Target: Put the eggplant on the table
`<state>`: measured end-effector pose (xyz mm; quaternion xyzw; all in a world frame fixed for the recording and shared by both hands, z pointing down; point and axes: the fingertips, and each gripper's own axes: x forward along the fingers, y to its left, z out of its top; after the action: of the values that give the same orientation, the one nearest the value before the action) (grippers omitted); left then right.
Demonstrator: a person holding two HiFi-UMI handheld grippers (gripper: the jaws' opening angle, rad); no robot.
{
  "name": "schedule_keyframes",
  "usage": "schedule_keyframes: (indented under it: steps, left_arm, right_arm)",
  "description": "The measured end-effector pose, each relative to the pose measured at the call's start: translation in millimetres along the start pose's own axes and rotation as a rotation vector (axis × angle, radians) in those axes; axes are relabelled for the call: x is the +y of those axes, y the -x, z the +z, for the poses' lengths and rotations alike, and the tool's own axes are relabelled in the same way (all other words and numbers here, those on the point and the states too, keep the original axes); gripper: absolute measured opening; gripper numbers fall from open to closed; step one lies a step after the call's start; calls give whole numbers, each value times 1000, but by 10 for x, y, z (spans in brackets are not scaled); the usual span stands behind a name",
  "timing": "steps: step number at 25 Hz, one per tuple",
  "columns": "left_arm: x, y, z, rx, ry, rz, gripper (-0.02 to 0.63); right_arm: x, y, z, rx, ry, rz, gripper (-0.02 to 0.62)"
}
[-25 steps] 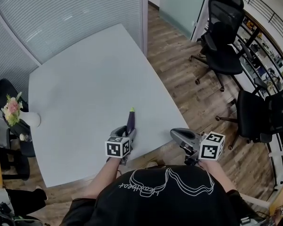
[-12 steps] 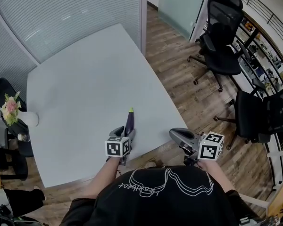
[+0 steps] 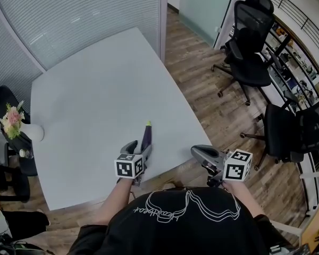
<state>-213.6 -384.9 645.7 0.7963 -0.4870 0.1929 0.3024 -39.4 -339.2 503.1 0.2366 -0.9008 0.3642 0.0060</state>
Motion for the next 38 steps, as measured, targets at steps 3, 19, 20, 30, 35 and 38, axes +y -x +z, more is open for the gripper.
schedule_keyframes:
  steps: [3, 19, 20, 30, 35, 38]
  left_arm:
    - [-34, 175, 161, -48, -33, -10, 264]
    - [-1173, 1312, 1091, -286, -66, -451, 58]
    - [-1229, 1330, 1101, -284, -74, -467, 51]
    - [-1429, 1202, 1009, -225, -132, -479, 21]
    - [-1404, 1177, 1013, -220, -147, -466, 20]
    - [-1366, 1139, 1004, -211, -157, -461, 18]
  right_arm:
    - [37, -8, 26, -11, 3, 16, 8]
    - [486, -256, 210, -6, 147, 141, 8]
    - [500, -252, 214, -9, 150, 145, 8]
    - [457, -176, 171, 1, 180, 128, 8]
    - [464, -247, 173, -2, 177, 138, 8]
    - [445, -291, 165, 0, 175, 133, 8]
